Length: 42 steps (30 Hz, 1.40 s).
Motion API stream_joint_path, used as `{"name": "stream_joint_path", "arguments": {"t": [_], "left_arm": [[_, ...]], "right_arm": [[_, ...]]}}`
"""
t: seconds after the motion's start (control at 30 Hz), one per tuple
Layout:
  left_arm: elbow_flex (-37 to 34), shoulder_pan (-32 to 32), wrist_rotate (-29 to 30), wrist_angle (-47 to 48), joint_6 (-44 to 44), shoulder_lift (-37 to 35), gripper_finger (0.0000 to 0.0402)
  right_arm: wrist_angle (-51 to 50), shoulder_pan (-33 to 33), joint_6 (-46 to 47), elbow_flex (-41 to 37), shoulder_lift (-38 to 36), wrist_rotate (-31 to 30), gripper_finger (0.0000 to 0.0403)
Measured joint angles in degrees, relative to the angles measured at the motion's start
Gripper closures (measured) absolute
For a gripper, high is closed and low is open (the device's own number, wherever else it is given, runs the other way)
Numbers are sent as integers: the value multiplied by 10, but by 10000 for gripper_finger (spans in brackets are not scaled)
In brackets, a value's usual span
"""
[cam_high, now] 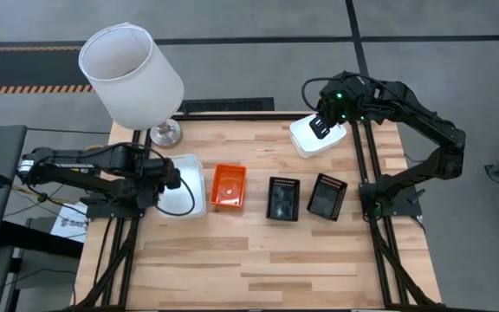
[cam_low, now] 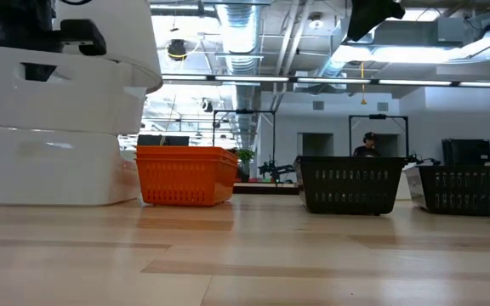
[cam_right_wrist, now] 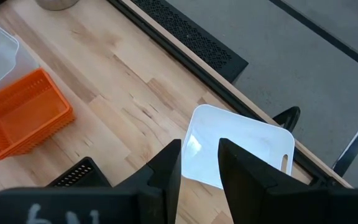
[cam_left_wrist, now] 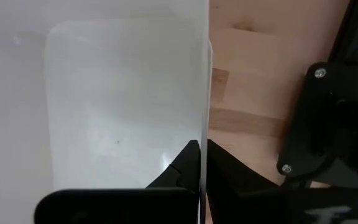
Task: Stack baskets by color
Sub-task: Stack the bottom white bin on top of the middle left white bin
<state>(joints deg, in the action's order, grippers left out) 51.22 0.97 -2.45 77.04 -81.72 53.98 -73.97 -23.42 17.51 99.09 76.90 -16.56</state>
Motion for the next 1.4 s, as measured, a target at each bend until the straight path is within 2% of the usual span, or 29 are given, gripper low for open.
{"name": "stream_joint_path", "arguments": {"t": [0.27, 0.43, 0.77, 1.17, 1.4], "left_arm": [[-10, 0, 16, -3, -7, 0, 401], [-10, 6, 61, -3, -26, 0, 401], [-10, 15, 13, -3, -20, 0, 402], [-27, 15, 25, -25, -28, -1, 401], [-27, 19, 13, -27, -27, -5, 401]], "right_arm": [[0, 0, 0, 0, 0, 0, 274], [0, 0, 0, 0, 0, 0, 274], [0, 0, 1, 0, 0, 0, 274], [0, 0, 1, 0, 0, 0, 274], [1, 0, 1, 0, 0, 0, 274]]}}
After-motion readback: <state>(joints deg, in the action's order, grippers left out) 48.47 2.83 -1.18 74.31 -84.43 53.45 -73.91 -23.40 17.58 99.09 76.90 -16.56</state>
